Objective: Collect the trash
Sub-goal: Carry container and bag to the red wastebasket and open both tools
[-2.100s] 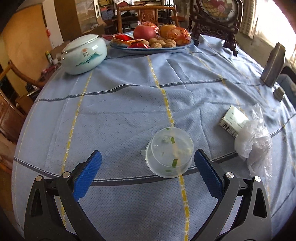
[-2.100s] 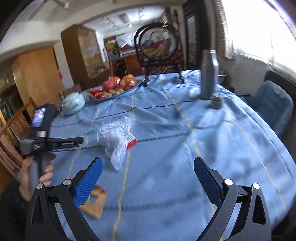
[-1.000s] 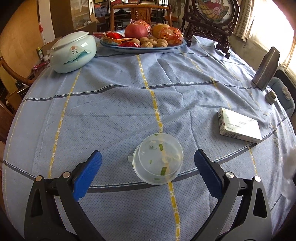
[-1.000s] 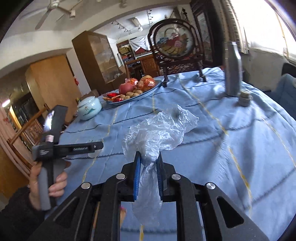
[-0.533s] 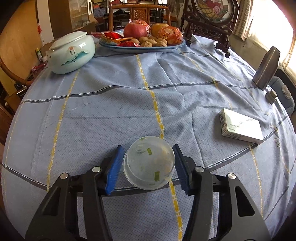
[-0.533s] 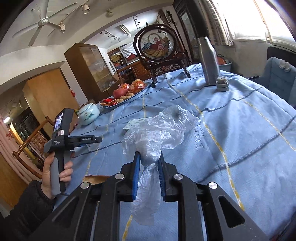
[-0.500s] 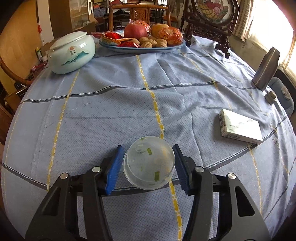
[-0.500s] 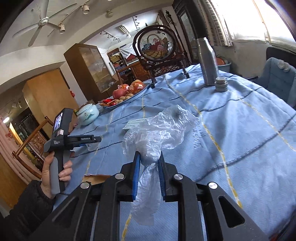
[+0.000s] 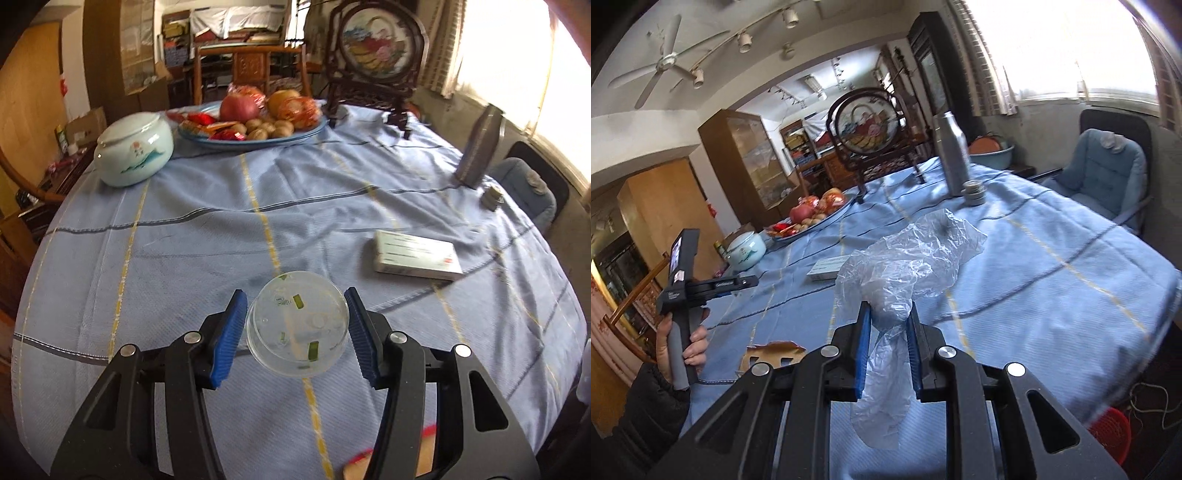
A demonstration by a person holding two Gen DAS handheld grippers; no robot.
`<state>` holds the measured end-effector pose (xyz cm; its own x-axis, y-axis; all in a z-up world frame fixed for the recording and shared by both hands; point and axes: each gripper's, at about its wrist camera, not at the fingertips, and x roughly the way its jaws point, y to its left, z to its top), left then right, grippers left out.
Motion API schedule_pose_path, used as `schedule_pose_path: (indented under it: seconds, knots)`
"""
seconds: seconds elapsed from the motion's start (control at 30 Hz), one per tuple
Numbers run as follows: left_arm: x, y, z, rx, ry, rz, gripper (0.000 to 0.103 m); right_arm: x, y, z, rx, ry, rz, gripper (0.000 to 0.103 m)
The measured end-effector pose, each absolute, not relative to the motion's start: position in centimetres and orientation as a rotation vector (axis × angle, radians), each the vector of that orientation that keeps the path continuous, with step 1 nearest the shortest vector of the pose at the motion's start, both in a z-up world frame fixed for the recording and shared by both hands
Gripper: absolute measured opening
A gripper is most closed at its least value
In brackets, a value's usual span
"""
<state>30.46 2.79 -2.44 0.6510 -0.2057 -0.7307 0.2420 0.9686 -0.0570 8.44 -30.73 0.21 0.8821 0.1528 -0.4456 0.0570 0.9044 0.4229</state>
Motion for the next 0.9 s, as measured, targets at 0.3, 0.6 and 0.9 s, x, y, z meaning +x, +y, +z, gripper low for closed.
schedule_pose_path:
  seconds: [0.3,0.6,0.9]
  knots:
    - [25.9,-0.6,-1.4,0.080,0.777,-0.363,0.054,0.8,-36.3,0.0,0.492,0.453,-0.098,0.020]
    - [21.1,-7.5,-1.3,0.164,0.773,-0.505,0.054,-6.3,-42.9,-5.0,0.594,0.523,-0.284,0.021]
    - [15.3,-16.8,-1.0,0.248,0.750,-0.699,0.054,-7.1,-48.2,-17.2,0.754,0.751,-0.388,0.021]
